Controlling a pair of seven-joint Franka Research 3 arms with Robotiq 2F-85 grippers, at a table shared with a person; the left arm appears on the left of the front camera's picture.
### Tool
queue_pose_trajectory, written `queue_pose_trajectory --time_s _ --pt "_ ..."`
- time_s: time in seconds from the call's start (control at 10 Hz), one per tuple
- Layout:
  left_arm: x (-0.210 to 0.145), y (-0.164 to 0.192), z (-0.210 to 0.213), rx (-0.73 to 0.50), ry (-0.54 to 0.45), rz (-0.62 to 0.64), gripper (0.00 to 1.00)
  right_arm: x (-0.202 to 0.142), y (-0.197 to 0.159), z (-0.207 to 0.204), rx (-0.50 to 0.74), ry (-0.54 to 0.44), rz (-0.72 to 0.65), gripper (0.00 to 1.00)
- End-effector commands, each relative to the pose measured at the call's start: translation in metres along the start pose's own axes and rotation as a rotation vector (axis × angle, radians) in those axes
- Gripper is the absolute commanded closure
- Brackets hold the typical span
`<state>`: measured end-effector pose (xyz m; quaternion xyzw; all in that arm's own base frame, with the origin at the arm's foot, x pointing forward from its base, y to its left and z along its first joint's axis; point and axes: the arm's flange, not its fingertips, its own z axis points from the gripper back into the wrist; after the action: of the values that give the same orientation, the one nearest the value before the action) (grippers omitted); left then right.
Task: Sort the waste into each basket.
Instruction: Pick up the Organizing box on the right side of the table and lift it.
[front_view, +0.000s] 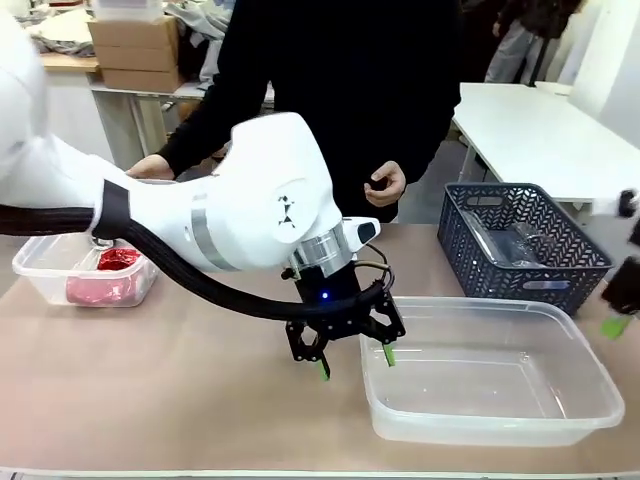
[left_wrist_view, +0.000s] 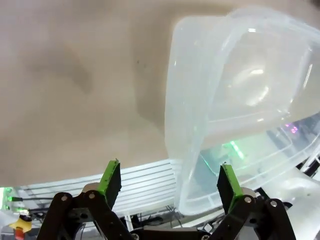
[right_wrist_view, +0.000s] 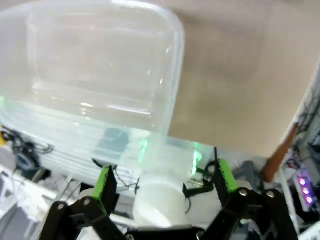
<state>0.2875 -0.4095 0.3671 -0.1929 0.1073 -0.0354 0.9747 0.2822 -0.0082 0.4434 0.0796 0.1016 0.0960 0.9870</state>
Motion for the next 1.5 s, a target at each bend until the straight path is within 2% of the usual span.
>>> queue_pose_trajectory --time_s 0.0,0.1,0.4,0.5,0.6,0.7,0.8,0.9,1.1,1.2,1.3,1.4 --pt "0.010 -0.003 -0.008 0.028 -0.044 0.034 0.00 0.019 -0.011 -0.065 0.055 0.085 0.015 0.00" --pt "0.014 -0.004 -0.010 0.023 -0.050 0.032 0.00 0.017 -0.020 -0.076 0.045 0.118 -0.015 0.00" --pt "0.023 -0.005 -0.021 0.023 -0.133 0.055 0.00 0.007 -0.030 -0.078 0.032 0.091 -0.048 0.00" --pt "0.023 -0.006 -0.024 0.022 -0.160 0.053 0.29 0.008 -0.029 -0.082 0.029 0.097 -0.043 0.00" --pt "0.022 -0.006 -0.025 0.025 -0.157 0.045 0.59 0.009 -0.027 -0.088 0.029 0.108 -0.002 0.13" --pt "0.021 -0.005 -0.024 0.017 -0.162 0.044 0.88 0.010 -0.024 -0.092 0.030 0.097 -0.025 0.54" --pt "0.021 -0.004 -0.023 0.010 -0.162 0.041 1.00 0.014 -0.020 -0.096 0.044 0.056 -0.053 0.68" --pt "0.020 -0.004 -0.022 0.007 -0.163 0.042 1.00 0.017 -0.015 -0.104 0.050 0.030 -0.063 1.00" --pt "0.017 -0.001 -0.019 0.001 -0.170 0.039 0.96 0.021 -0.009 -0.117 0.053 0.021 -0.078 1.00" --pt "0.015 -0.001 -0.019 0.003 -0.171 0.038 1.00 0.021 -0.009 -0.118 0.049 0.023 -0.082 0.92" --pt "0.015 0.000 -0.018 0.005 -0.172 0.036 1.00 0.020 -0.010 -0.115 0.044 0.014 -0.084 1.00" --pt "0.014 0.000 -0.018 0.007 -0.173 0.035 1.00 0.018 -0.012 -0.112 0.043 0.002 -0.091 1.00"
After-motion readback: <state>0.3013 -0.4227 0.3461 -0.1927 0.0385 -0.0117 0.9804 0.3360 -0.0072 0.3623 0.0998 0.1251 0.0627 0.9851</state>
